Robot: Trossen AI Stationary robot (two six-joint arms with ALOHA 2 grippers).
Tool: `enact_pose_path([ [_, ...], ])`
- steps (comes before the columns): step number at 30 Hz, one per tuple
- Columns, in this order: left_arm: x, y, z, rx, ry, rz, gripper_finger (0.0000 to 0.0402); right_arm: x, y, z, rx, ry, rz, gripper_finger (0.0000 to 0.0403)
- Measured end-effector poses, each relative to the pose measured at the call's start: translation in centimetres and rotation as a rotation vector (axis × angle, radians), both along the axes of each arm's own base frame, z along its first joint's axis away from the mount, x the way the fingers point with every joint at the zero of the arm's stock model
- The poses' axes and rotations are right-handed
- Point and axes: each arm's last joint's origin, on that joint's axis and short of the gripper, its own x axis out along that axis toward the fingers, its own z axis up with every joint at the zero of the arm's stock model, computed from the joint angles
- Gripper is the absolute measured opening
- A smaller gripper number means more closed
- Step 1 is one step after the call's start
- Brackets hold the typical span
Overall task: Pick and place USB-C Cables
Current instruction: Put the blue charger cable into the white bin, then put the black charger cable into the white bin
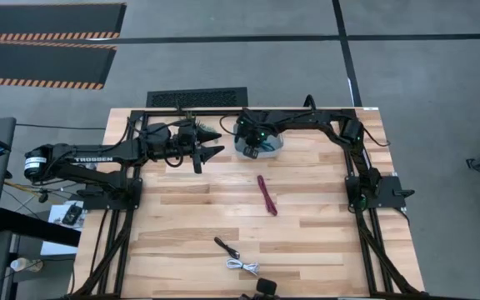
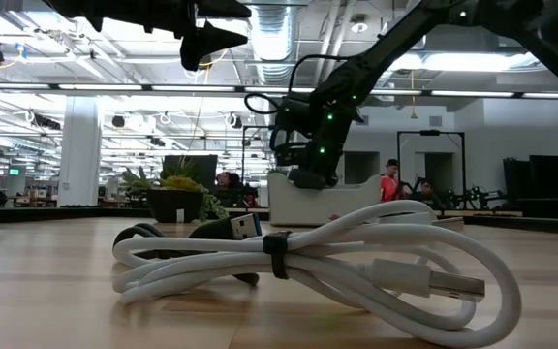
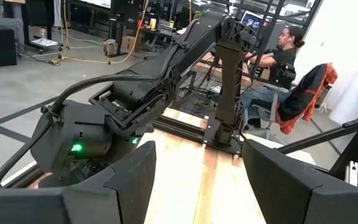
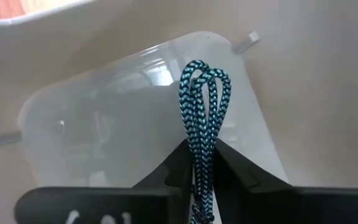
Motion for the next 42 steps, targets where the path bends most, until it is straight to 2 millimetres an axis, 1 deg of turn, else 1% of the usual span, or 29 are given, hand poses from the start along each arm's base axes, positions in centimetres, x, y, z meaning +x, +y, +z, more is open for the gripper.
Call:
enact_pose_path([
  [5,0.0,0.0,0.0,-0.001,0.001,0.000,0.0228,0.0,0.0,0.0,-0.001,-0.002,0.000,0.0111],
  [11,0.0,0.0,0.0,-0.003,0.001,0.001,0.0228,0.0,-0.1,0.1,-0.002,-0.003,0.001,0.0159],
  [15,0.0,0.0,-0.1,-0.009,0.010,0.002,0.0228,0.4,-0.2,0.9,-0.005,-0.023,0.007,0.0183],
  [18,0.0,0.0,-0.3,-0.013,0.025,0.005,0.0228,0.8,-0.6,2.2,-0.017,-0.044,0.006,0.0195],
  [23,0.0,0.0,-0.5,-0.019,0.047,0.005,0.0228,1.2,-1.0,3.5,-0.036,-0.078,0.002,0.0200],
  [32,-0.1,0.0,-0.7,-0.023,0.065,0.008,0.0228,1.7,-2.3,6.5,-0.061,-0.124,-0.026,0.0192],
  [38,-0.1,0.1,-1.0,-0.032,0.099,0.029,0.0228,1.4,-3.1,8.9,-0.059,-0.114,-0.044,0.0194],
  [40,-0.1,0.1,-1.2,-0.042,0.118,0.034,0.0228,1.2,-3.1,10.0,-0.044,-0.088,-0.046,0.0194],
  [42,-0.2,0.0,-1.6,-0.052,0.163,0.024,0.0228,0.4,-2.7,11.4,-0.019,-0.028,-0.029,0.0194],
])
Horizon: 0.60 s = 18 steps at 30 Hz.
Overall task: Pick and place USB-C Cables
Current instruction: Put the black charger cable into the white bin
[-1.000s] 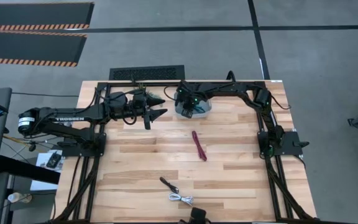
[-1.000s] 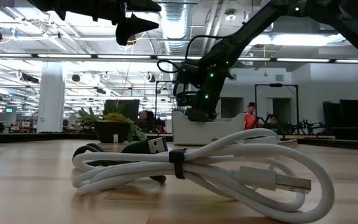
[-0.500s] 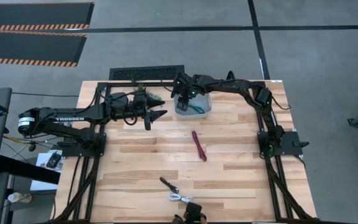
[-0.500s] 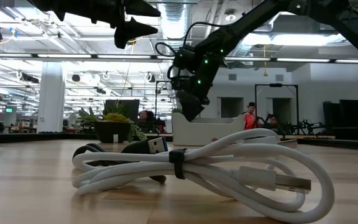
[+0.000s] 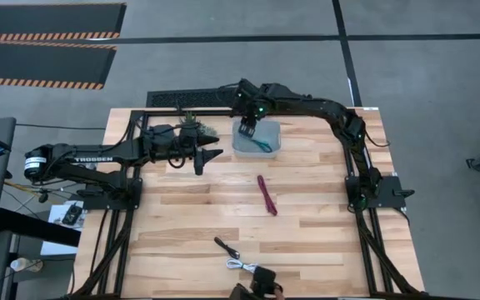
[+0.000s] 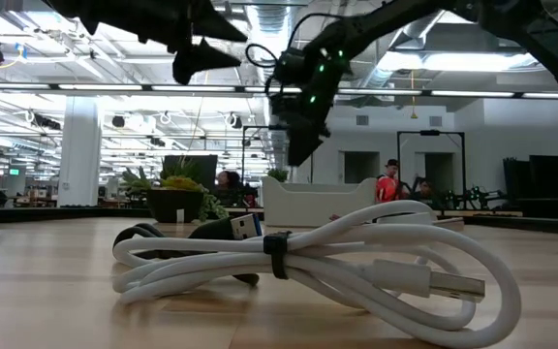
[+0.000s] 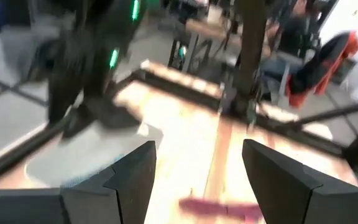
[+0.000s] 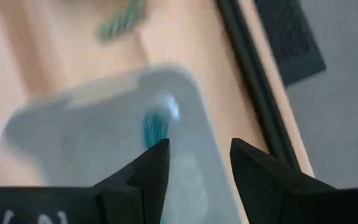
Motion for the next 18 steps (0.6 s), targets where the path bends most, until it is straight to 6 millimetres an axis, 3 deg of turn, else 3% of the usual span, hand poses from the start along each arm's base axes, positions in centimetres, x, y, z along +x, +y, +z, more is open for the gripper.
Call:
enact_pose_path([
  [3,-0.2,-0.3,-0.9,-0.014,0.091,-0.051,0.0228,-2.2,1.0,3.1,0.037,0.084,0.016,0.0193],
  [8,-0.5,-1.6,-2.3,-0.004,0.251,-0.151,0.0228,-7.5,3.7,9.1,0.098,0.123,-0.064,0.0193],
  [13,-0.9,-4.3,-3.4,0.045,0.382,-0.348,0.0228,-12.2,7.6,14.7,0.092,0.021,-0.132,0.0193],
  [18,-1.1,-7.5,-3.4,0.104,0.385,-0.507,0.0228,-15.7,12.4,18.9,0.091,-0.139,-0.137,0.0193],
])
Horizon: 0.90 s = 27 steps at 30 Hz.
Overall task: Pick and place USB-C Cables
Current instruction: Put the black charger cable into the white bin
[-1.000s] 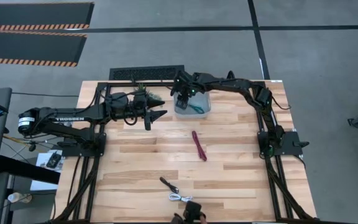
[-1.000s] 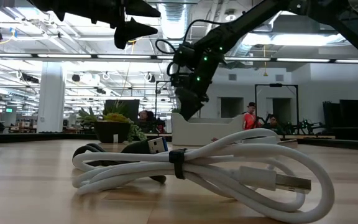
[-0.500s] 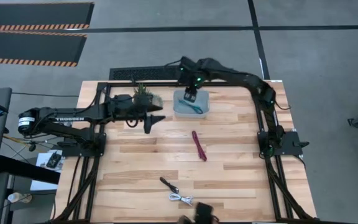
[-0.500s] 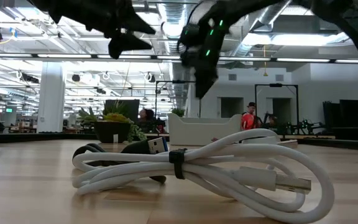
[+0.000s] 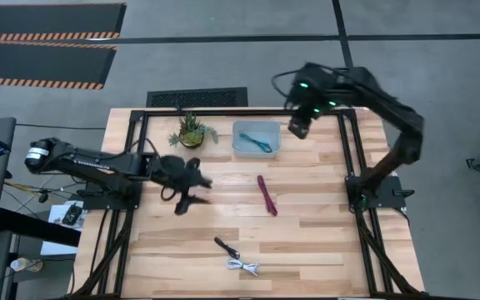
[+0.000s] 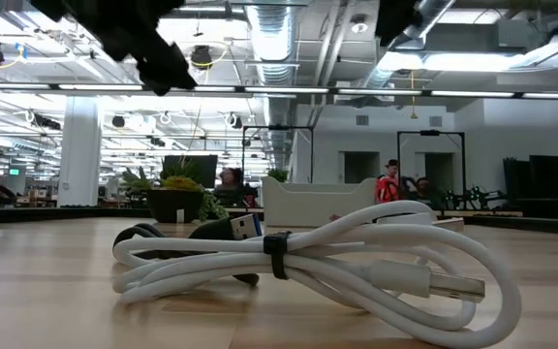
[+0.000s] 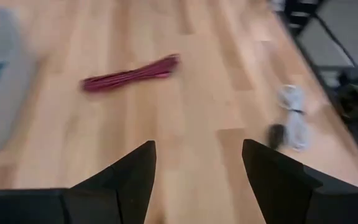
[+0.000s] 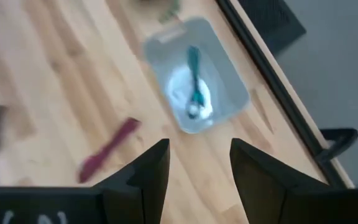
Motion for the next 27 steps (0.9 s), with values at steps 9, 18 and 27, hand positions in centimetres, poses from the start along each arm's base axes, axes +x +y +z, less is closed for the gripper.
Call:
enact_pose_path([
  [9,-0.3,-2.7,0.2,0.022,-0.028,-0.033,0.0228,-5.2,9.8,3.3,-0.018,-0.195,0.186,0.0193],
  [18,0.0,-2.7,0.6,0.083,-0.092,-0.047,0.0228,-13.0,14.3,-2.5,-0.235,-0.383,-0.035,0.0193],
  [27,1.4,-3.2,-2.8,0.111,0.032,-0.139,0.0228,-11.8,17.0,-12.2,-0.169,-0.550,-0.004,0.0193],
])
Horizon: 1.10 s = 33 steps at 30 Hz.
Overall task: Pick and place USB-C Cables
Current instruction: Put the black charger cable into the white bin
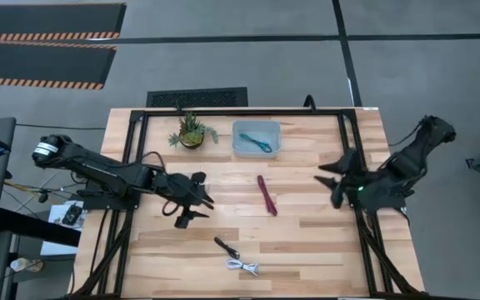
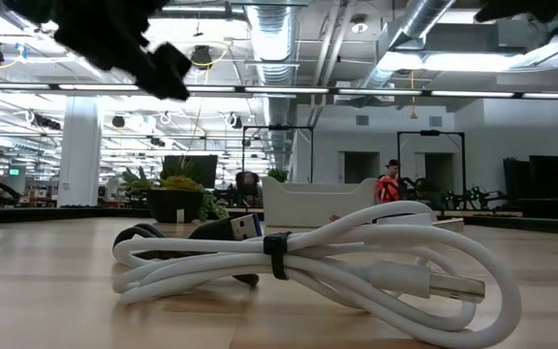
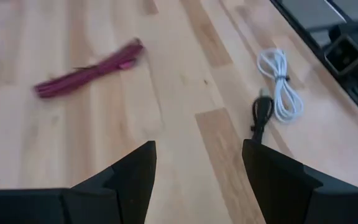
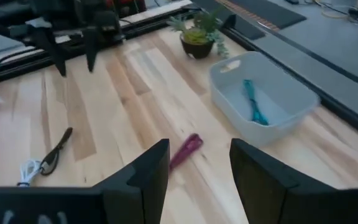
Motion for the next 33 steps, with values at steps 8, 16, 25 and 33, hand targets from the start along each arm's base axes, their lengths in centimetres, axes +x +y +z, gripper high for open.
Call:
enact_pose_path([
  [8,3.7,-1.3,-4.3,-0.068,0.036,-0.174,0.0228,1.7,1.2,-2.3,-0.011,-0.054,0.036,0.0193],
  [16,5.7,-3.5,-8.3,-0.118,0.189,-0.315,0.0228,3.3,2.0,-3.3,-0.094,-0.061,-0.013,0.0193],
  [25,5.7,-4.4,-8.5,-0.094,0.194,-0.334,0.0228,7.2,1.0,-7.6,-0.183,-0.155,0.017,0.0193],
  [33,5.9,-4.4,-8.4,-0.046,0.153,-0.335,0.0228,10.5,-5.7,-8.4,-0.163,-0.426,0.273,0.0177],
])
